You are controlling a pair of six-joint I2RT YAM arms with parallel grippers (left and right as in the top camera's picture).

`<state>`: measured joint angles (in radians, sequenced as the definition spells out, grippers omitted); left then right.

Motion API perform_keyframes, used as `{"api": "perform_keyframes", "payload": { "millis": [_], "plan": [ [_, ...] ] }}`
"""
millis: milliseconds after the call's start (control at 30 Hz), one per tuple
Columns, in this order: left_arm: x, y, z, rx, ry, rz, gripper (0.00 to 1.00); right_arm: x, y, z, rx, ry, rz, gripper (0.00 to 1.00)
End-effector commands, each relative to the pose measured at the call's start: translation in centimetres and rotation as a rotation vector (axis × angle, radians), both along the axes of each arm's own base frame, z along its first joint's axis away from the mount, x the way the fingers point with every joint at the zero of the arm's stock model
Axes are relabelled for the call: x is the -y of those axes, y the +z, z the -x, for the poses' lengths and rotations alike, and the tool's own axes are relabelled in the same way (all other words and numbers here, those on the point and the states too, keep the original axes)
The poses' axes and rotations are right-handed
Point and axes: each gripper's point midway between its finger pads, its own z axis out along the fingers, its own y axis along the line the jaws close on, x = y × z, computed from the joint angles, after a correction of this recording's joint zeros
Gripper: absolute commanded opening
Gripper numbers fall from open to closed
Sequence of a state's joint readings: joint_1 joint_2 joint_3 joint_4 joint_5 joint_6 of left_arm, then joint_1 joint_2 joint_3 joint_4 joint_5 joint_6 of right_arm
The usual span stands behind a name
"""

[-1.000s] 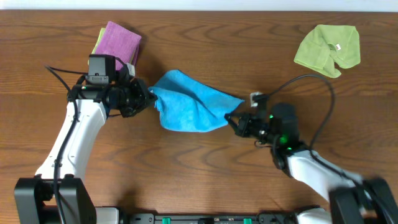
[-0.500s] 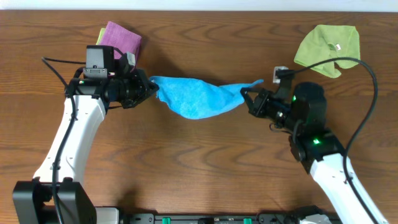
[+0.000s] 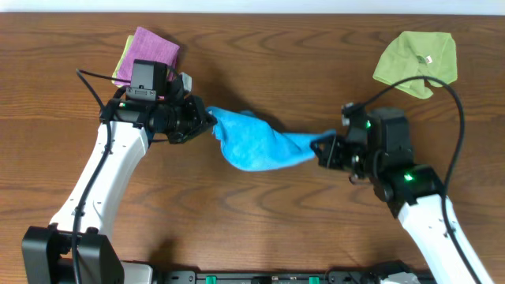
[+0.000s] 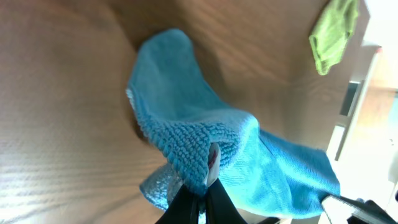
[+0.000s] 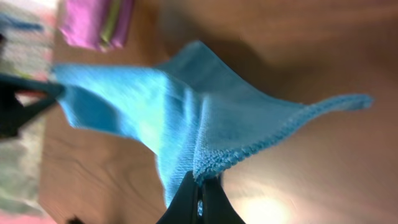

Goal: Fold the cloth

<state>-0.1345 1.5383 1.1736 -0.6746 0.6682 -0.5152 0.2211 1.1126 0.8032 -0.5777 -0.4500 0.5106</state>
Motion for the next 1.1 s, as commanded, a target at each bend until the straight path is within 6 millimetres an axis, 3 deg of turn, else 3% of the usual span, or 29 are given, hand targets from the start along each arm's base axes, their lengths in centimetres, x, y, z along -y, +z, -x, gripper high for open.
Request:
{"api": "perform_keyframes", "payload": {
  "millis": [0,133,200,267,367,433,500,567,733,933,1067],
  "plan": [
    [-0.5,-0.3,0.3,0.004,-0.025,-0.049,0.06,1.7,0.7,1.0,0.058,0.028,0.119,0.01],
    [-0.1,-0.8,1.6,-0.036,-0.056,-0.073,0.06,2.4,0.4,3.1,0.012,0.035,0.151,0.02],
    [0.5,-0.8,1.7,-0.027,-0.073,-0.081,0.06,2.9,0.4,3.0,0.021,0.015,0.174,0.13],
    [1.0,-0.9,1.4,-0.011,-0.07,-0.103,0.06,4.0,0.1,1.8,0.033,-0.052,0.22,0.14],
    [1.5,-1.1,0.5,0.028,-0.035,-0.163,0.06,4.0,0.4,-1.8,0.118,-0.099,0.233,0.1],
    [1.9,-1.1,-0.3,0.074,-0.012,-0.21,0.06,3.9,0.0,-5.1,0.18,-0.128,0.241,0.14],
    [2.3,-0.9,-1.1,0.118,0.004,-0.231,0.06,3.7,-1.2,-6.5,0.164,-0.129,0.249,0.23],
    [2.9,-0.5,-1.6,0.146,0.006,-0.22,0.06,2.7,-2.0,-5.9,0.1,-0.069,0.228,0.26],
    [3.3,0.5,-2.9,0.204,0.025,-0.192,0.06,-0.4,-1.3,-2.4,0.056,0.153,0.128,0.29],
    [4.2,2.3,-4.5,0.277,0.048,-0.133,0.06,0.4,-1.2,-1.5,0.069,0.178,0.184,0.32],
    [4.8,5.0,-5.5,0.335,0.046,-0.101,0.06,0.3,-1.2,-1.5,0.068,0.181,0.181,0.34]
  ]
}}
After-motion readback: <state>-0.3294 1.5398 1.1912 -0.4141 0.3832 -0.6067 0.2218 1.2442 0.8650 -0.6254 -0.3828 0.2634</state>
